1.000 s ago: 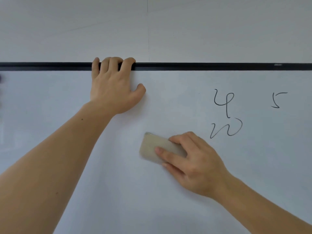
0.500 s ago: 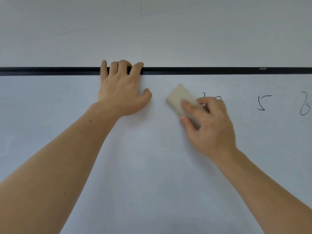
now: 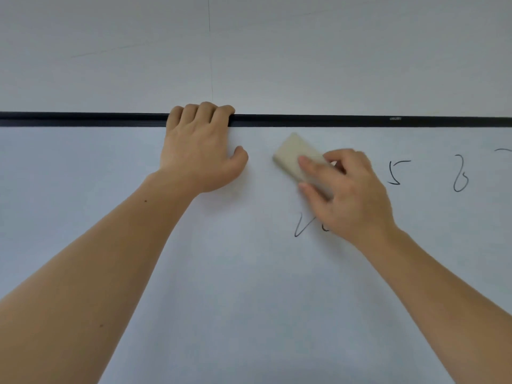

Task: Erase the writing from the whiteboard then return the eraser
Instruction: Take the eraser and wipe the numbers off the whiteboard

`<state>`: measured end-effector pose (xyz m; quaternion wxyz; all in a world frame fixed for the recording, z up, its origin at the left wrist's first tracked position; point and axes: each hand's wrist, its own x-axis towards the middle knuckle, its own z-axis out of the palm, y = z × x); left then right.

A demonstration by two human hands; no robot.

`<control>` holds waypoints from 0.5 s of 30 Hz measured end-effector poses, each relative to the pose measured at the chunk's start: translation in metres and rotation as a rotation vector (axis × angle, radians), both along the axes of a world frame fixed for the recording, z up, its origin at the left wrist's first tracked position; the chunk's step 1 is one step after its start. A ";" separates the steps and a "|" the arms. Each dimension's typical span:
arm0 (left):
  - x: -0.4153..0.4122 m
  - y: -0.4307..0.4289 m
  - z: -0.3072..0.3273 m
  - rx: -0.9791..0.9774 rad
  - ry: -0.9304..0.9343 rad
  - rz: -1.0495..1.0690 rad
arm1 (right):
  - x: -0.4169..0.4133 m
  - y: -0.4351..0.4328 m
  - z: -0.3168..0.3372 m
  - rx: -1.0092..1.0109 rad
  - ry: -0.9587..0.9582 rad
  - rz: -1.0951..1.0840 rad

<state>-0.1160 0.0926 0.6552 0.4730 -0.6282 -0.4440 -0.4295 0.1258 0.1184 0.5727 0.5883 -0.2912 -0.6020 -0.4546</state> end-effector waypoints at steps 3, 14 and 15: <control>0.001 0.000 -0.001 0.026 -0.010 -0.003 | 0.001 0.003 0.010 -0.047 0.205 0.037; 0.005 0.003 -0.005 0.059 -0.025 -0.019 | -0.008 -0.004 -0.034 0.008 -0.240 0.001; 0.005 0.003 -0.004 0.058 -0.025 -0.022 | -0.001 -0.002 -0.028 0.014 -0.192 -0.009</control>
